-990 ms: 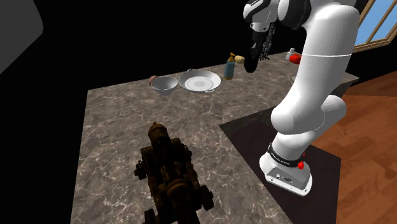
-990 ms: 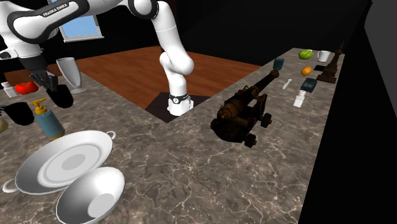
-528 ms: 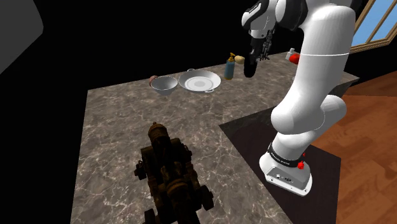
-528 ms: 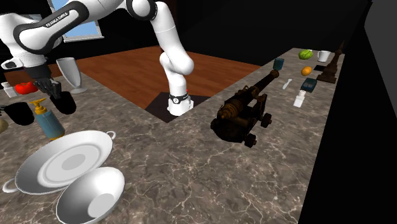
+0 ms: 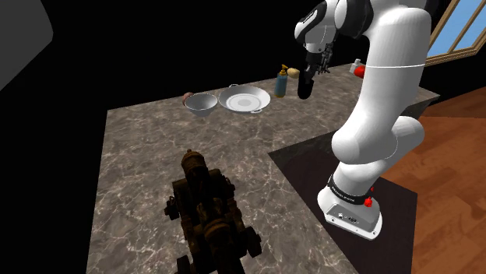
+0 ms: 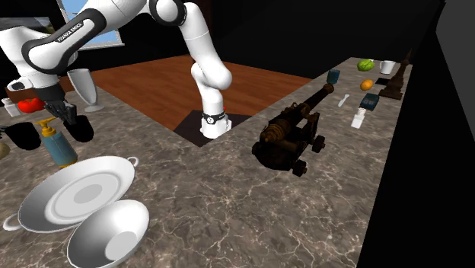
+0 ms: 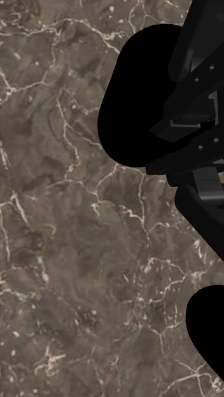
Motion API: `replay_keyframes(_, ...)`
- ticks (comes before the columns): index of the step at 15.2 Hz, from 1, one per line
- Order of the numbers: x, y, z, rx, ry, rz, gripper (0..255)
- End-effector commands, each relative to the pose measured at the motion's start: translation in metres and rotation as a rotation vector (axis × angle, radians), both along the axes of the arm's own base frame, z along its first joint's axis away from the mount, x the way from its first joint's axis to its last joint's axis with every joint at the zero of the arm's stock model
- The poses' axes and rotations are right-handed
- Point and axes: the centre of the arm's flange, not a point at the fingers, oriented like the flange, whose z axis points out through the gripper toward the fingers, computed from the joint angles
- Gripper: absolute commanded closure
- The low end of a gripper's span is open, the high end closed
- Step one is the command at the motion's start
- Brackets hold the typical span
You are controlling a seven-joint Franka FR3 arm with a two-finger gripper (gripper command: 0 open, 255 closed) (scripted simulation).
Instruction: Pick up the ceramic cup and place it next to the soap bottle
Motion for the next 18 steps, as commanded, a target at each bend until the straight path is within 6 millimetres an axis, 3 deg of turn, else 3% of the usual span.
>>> replay_keyframes(1,0.000,0.000,0.000,0.000,0.000,0.000,255)
replay_keyframes(4,0.000,0.000,0.000,0.000,0.000,0.000,255)
replay_keyframes(5,0.000,0.000,0.000,0.000,0.000,0.000,0)
replay_keyframes(10,0.000,0.000,0.000,0.000,0.000,0.000,0)
replay_keyframes(14,0.002,-0.002,0.050,0.000,0.000,0.000,0)
replay_keyframes(18,0.002,-0.002,0.050,0.000,0.000,0.000,0)
